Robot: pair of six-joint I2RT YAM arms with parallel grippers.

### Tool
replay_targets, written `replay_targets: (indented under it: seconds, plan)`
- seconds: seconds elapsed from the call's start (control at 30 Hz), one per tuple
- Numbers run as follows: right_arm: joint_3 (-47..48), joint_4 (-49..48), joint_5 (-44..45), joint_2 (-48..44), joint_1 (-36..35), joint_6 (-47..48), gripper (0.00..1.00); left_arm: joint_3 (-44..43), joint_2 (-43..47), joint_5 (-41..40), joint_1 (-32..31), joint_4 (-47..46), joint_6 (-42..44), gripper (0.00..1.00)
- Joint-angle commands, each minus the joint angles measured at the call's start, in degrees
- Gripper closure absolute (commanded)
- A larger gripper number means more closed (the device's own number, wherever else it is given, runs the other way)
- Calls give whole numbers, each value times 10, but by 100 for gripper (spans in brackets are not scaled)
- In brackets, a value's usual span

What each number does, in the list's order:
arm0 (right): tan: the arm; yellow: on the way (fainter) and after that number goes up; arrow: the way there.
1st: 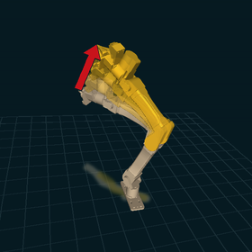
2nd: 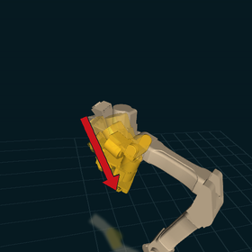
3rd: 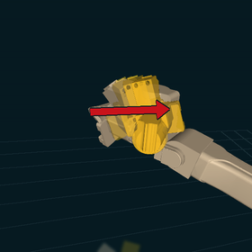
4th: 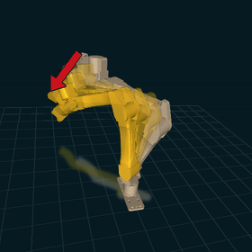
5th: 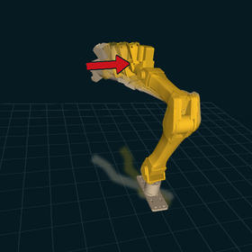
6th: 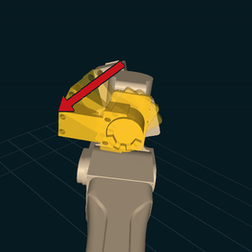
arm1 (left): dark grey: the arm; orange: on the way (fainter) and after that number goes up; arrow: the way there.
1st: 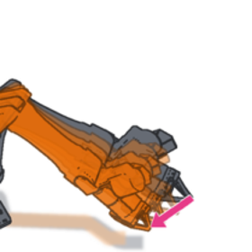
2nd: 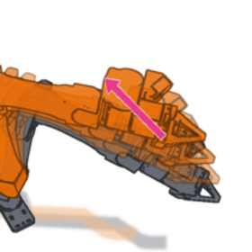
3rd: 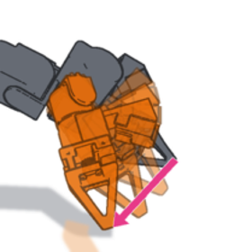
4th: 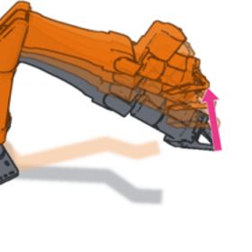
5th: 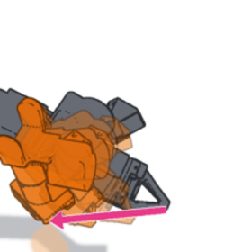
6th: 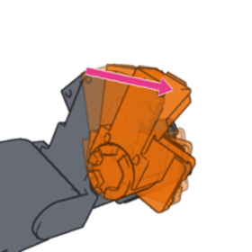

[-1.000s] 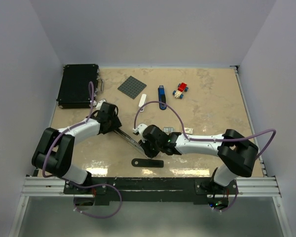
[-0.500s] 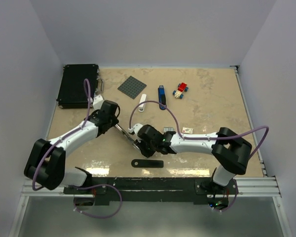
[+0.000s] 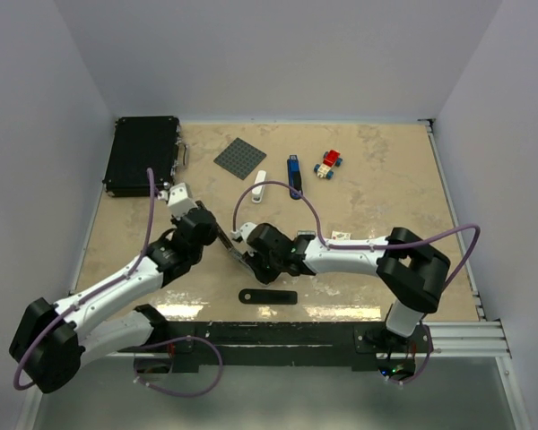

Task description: Load the staples into the stapler

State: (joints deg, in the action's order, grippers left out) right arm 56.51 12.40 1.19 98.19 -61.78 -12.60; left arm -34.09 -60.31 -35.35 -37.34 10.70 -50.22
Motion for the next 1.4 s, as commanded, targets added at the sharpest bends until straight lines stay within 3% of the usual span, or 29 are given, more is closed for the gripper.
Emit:
replay_targets:
  seconds: [0.0,0.3,0.53,0.77,0.87,1.0,1.2,1.37]
  plan:
    - [-7,-83,-9,1,17,-4,100,56,51,68,-44,-70,42,72]
    - [-25,-107,-11,-16,31,0,100,118,105,96,-83,-146,96,67]
    - [-34,-114,-11,-25,35,9,100,135,89,62,-93,-157,117,59]
    - [-50,-120,-11,-48,36,0,100,135,70,83,-93,-170,112,55]
    - [-61,-121,-11,-63,36,-3,90,137,76,81,-93,-162,91,55]
    - [-81,-142,-11,-80,39,-3,87,140,87,92,-93,-175,90,54]
    - [-97,-158,-37,-104,54,1,87,176,105,190,-93,-257,201,30]
    - [-94,-145,-35,-104,66,14,82,169,157,132,-92,-227,201,26]
